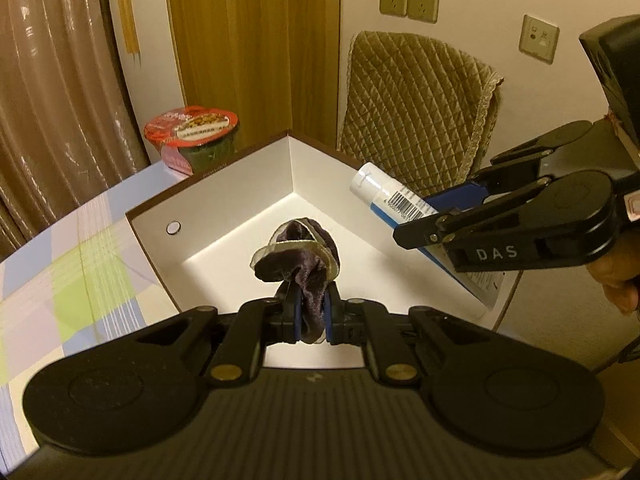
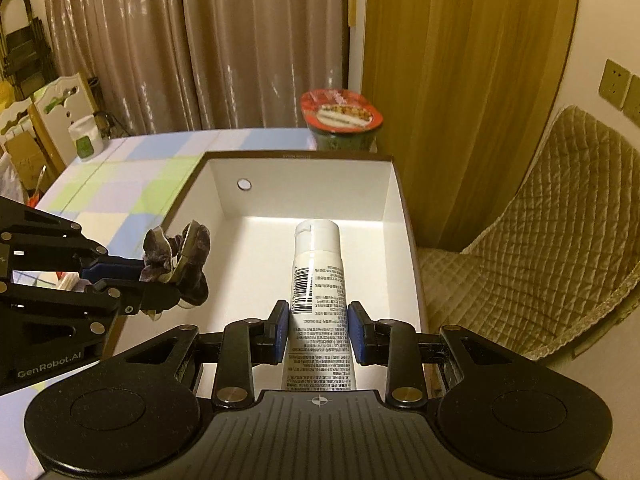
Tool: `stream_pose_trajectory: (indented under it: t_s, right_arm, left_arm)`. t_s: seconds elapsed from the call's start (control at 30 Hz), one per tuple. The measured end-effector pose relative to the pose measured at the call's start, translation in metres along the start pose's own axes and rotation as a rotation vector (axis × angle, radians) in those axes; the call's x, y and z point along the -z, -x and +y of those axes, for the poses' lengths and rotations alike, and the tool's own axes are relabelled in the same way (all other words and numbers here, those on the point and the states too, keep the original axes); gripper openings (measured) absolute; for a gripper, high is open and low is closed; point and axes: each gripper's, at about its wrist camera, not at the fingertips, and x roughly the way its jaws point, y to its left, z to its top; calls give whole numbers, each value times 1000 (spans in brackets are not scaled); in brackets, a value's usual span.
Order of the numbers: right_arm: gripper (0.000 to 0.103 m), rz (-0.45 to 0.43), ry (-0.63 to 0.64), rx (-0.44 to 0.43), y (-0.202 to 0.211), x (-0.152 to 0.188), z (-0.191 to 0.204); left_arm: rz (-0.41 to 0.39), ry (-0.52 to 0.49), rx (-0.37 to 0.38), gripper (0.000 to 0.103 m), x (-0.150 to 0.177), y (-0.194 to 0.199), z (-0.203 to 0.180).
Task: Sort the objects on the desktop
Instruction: 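Lift the scrunchie and white tube and carry both over the brown box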
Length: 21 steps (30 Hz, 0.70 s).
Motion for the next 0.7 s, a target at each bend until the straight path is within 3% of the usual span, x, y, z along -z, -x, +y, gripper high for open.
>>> stream_pose_trajectory:
  t_s: [0.7]
  right_arm:
    - [30, 162, 4, -43, -54, 16, -6]
  left_arm:
    - [129, 98, -26, 8, 17, -37, -4]
